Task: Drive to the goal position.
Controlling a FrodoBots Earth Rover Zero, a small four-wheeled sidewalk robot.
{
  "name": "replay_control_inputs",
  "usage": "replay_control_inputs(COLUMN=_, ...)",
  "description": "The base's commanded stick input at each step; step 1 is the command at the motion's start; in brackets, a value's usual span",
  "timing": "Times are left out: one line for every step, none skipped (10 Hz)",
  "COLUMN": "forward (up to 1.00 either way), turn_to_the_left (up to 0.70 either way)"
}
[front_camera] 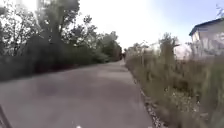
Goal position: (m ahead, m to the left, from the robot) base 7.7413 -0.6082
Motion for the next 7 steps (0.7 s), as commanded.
replay_control_inputs(forward=1.00, turn_to_the_left=-0.01)
replay_control_inputs(forward=1.00, turn_to_the_left=-0.01)
replay_control_inputs(forward=1.00, turn_to_the_left=-0.11)
replay_control_inputs(forward=1.00, turn_to_the_left=-0.24)
replay_control_inputs(forward=1.00, turn_to_the_left=-0.37)
replay_control_inputs(forward=1.00, turn_to_the_left=-0.32)
replay_control_inputs(forward=1.00, turn_to_the_left=-0.27)
